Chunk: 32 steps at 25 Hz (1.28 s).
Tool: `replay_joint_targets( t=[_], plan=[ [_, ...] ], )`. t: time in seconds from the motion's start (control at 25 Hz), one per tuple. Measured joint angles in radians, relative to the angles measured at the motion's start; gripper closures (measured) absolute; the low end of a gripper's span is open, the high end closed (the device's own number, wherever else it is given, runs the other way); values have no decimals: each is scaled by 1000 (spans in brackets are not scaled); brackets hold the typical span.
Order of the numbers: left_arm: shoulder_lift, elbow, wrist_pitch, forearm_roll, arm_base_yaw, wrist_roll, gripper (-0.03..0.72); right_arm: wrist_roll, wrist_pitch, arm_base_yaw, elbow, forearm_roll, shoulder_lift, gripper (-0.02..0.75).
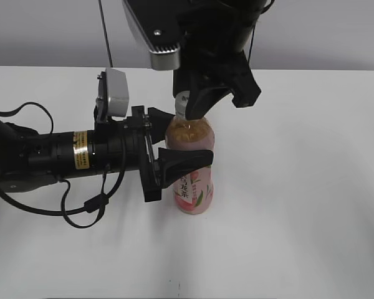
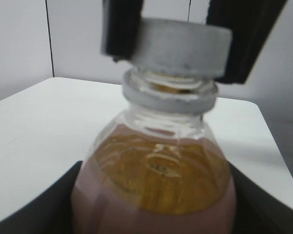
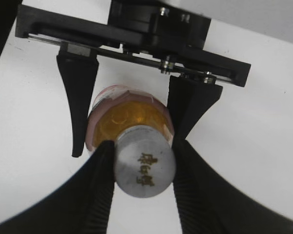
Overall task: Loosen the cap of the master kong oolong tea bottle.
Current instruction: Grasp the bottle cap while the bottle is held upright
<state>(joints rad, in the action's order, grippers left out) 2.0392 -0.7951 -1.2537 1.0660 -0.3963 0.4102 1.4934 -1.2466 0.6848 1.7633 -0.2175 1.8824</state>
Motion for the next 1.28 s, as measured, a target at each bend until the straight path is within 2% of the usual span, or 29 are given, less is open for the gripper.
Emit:
replay_joint_targets(
  t=[0.76, 1.28],
  plan=[
    [0, 0, 3, 4, 0, -9, 223, 392, -4, 0, 0, -4, 0, 458],
    [0, 0, 3, 6, 0, -10, 223, 567, -5, 0, 0, -8, 0, 458]
  ],
)
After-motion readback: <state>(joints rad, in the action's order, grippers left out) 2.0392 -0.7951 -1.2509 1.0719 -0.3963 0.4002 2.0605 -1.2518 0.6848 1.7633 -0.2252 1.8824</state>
